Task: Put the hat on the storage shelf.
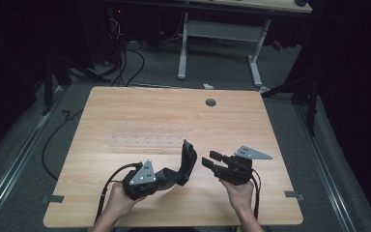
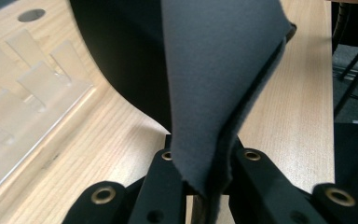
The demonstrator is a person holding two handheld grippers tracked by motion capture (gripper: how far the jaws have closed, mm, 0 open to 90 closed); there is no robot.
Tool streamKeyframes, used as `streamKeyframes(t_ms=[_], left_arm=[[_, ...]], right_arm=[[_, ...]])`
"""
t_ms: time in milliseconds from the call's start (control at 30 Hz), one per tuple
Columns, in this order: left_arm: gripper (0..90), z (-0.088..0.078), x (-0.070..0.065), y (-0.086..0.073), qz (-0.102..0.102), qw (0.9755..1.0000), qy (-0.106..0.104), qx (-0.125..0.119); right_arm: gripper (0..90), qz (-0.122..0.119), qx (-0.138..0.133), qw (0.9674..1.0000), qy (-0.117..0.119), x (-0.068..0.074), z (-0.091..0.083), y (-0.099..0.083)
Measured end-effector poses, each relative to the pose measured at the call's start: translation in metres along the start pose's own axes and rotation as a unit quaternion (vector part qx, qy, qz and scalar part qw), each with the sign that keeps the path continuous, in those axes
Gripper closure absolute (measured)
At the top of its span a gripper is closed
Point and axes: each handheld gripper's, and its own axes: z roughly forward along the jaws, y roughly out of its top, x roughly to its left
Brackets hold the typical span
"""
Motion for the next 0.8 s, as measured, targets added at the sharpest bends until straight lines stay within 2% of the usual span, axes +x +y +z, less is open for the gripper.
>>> streamKeyframes(t_ms=[33,67,167,200,233,267,300,367,400,467,500,533,567,633,700,733,767,800], left_arm=[[86.4,-0.001,0.000,0.001,-0.006,1.0000,-0.002,-0.002],[86.4,-0.003,0.000,0.002,-0.011,0.9999,-0.004,-0.005],[86.4,-0.005,0.001,0.003,-0.016,0.9998,-0.003,-0.010],[86.4,-0.006,0.001,0.004,-0.020,0.9997,-0.004,-0.014],[86.3,-0.007,0.002,0.005,-0.025,0.9995,-0.003,-0.018],[86.3,-0.008,0.002,0.005,-0.028,0.9994,-0.004,-0.021],[86.3,-0.010,0.003,0.006,-0.034,0.9991,-0.004,-0.026],[86.3,-0.012,0.005,0.008,-0.042,0.9986,-0.002,-0.032],[86.3,-0.013,0.006,0.008,-0.046,0.9983,-0.002,-0.035],[86.3,-0.015,0.007,0.010,-0.053,0.9979,-0.003,-0.038],[86.3,-0.016,0.008,0.010,-0.057,0.9975,-0.004,-0.042],[86.3,-0.018,0.009,0.012,-0.060,0.9972,-0.003,-0.045],[86.3,-0.018,0.009,0.012,-0.060,0.9972,-0.003,-0.045],[86.3,-0.020,0.010,0.013,-0.064,0.9966,0.000,-0.051],[86.3,-0.021,0.010,0.013,-0.066,0.9963,0.002,-0.055],[86.2,-0.022,0.010,0.014,-0.066,0.9962,0.002,-0.056],[86.2,-0.022,0.010,0.014,-0.069,0.9958,0.003,-0.060],[86.2,-0.023,0.011,0.015,-0.068,0.9958,0.005,-0.061]], right_arm=[[48.2,-0.003,-0.001,1.0000,-0.007,-0.002,-0.002,-0.001],[47.1,-0.006,0.003,0.9996,-0.026,-0.008,-0.004,-0.005],[45.9,-0.012,0.015,0.9980,-0.060,-0.019,-0.004,-0.013],[45.9,-0.012,0.015,0.9980,-0.060,-0.019,-0.004,-0.013],[47.4,-0.009,0.037,0.9952,-0.091,-0.029,-0.003,-0.020],[47.4,-0.009,0.037,0.9952,-0.091,-0.029,-0.003,-0.020],[48.1,-0.005,0.048,0.9941,-0.097,-0.032,-0.003,-0.021],[47.3,0.015,0.073,0.9910,-0.111,-0.041,-0.002,-0.026],[46.4,0.015,0.079,0.9896,-0.119,-0.045,-0.003,-0.029],[45.3,0.012,0.086,0.9868,-0.137,-0.048,-0.003,-0.032],[44.6,0.002,0.094,0.9834,-0.156,-0.052,-0.003,-0.035],[44.2,0.004,0.101,0.9811,-0.165,-0.054,-0.003,-0.036],[44.2,0.004,0.101,0.9811,-0.165,-0.054,-0.003,-0.036],[44.1,0.000,0.109,0.9780,-0.178,-0.058,-0.002,-0.039],[44.1,-0.011,0.121,0.9724,-0.200,-0.062,-0.001,-0.042],[44.1,-0.015,0.127,0.9686,-0.214,-0.065,0.000,-0.044],[44.1,-0.015,0.127,0.9686,-0.214,-0.065,0.000,-0.044],[44.0,-0.019,0.130,0.9669,-0.219,-0.067,0.001,-0.046]])
